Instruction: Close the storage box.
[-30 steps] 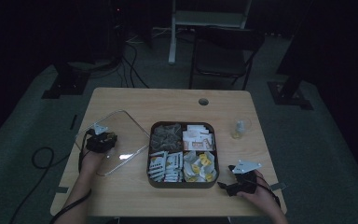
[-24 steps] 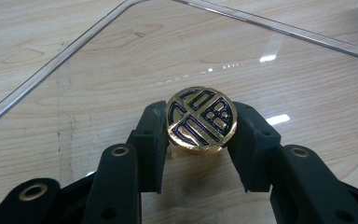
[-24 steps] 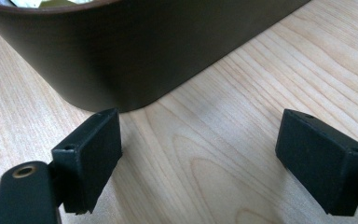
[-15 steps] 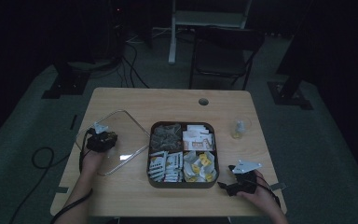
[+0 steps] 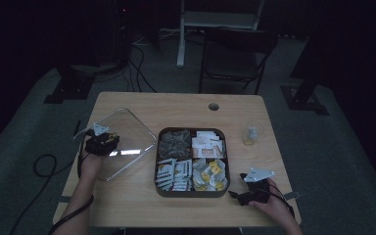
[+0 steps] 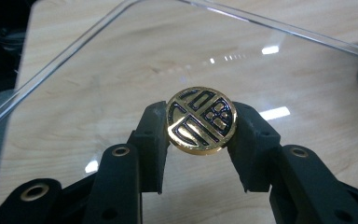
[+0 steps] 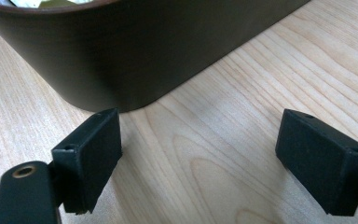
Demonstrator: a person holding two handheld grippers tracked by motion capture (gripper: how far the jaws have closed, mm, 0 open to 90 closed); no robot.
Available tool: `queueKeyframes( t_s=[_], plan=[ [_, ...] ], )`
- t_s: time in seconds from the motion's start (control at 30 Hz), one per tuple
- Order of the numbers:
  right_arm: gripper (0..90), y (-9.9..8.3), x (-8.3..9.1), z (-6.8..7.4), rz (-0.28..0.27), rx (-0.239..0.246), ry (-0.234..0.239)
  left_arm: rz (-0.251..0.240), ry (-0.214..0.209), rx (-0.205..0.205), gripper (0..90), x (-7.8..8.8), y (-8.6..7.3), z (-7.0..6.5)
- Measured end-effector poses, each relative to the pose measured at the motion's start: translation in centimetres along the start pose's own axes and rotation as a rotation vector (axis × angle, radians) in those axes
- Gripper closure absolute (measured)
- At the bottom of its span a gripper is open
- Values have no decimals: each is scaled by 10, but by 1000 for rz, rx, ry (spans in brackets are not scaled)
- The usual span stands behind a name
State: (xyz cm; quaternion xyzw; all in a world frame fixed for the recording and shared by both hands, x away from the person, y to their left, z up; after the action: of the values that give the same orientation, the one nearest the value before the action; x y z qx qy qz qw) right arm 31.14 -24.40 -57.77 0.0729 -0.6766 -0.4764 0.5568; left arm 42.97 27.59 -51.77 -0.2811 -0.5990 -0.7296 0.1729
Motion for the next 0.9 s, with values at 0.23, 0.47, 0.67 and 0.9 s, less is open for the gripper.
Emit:
queueKeyframes(
  t_s=[0.23,0.47,0.67,0.9],
  plan=[
    [138,0,0,0,0,0,0,-16,-11,-6,598,15,12,7],
    [138,0,0,0,0,0,0,-38,-43,-41,598,30,26,-2],
    [138,0,0,0,0,-1,0,-59,-87,-90,598,40,40,-18],
    [138,0,0,0,0,-1,0,-79,-153,-137,598,44,52,-44]
  ],
)
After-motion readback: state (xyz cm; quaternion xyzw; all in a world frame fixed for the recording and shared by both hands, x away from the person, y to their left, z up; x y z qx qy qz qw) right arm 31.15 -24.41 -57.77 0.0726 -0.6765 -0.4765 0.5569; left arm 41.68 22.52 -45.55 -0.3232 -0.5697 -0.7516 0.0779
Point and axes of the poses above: each handheld gripper's, and its own axes: x roughly backward along the jaws, y roughly out of its top, z roughly to its left, the point moved 4 cm from there along -x, roughly forward along the jaws, and after that the axes turned 6 degrees about y, right-handed, at the moved point
